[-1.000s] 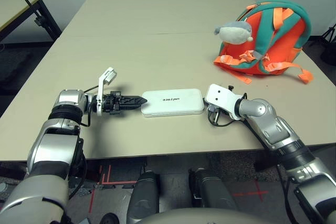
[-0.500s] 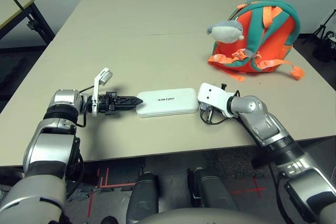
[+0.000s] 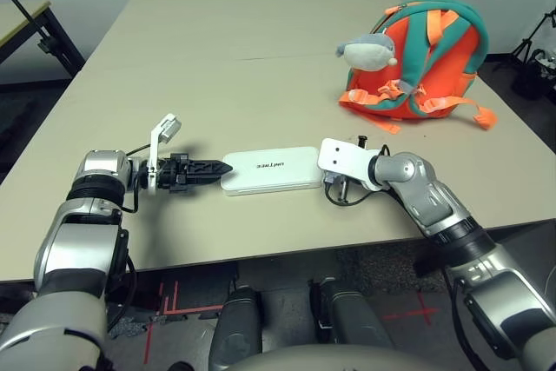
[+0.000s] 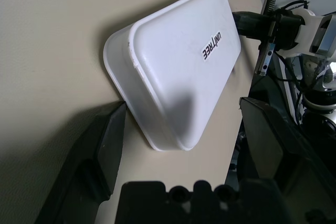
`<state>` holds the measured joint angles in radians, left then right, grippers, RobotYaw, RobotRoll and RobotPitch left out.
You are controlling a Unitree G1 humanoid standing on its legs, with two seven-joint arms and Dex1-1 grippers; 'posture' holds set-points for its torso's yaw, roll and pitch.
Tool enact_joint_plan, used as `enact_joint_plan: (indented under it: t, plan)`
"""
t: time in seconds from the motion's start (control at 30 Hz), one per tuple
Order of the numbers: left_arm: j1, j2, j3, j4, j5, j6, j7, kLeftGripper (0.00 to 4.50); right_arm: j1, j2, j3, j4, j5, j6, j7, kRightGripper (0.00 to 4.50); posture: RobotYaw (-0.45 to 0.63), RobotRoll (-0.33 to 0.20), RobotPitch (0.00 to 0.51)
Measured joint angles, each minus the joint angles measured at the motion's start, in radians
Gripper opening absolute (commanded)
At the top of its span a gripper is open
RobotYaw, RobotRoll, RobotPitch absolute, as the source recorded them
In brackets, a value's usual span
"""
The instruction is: Put the pencil case into the backpack and zip it.
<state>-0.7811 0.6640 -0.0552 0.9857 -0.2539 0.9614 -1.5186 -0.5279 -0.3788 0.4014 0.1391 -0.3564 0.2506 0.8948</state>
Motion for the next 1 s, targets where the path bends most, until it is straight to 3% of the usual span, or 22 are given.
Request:
enact_joint_plan:
  t: [1.0]
  plan:
    - [0.063,0.028,0.045,-0.082,-0.002,0.046,0.029,4.32,-0.084,0.068,0.023,0.088,-0.068,-0.011,0.059,0.00,0.08,0.000,0.092]
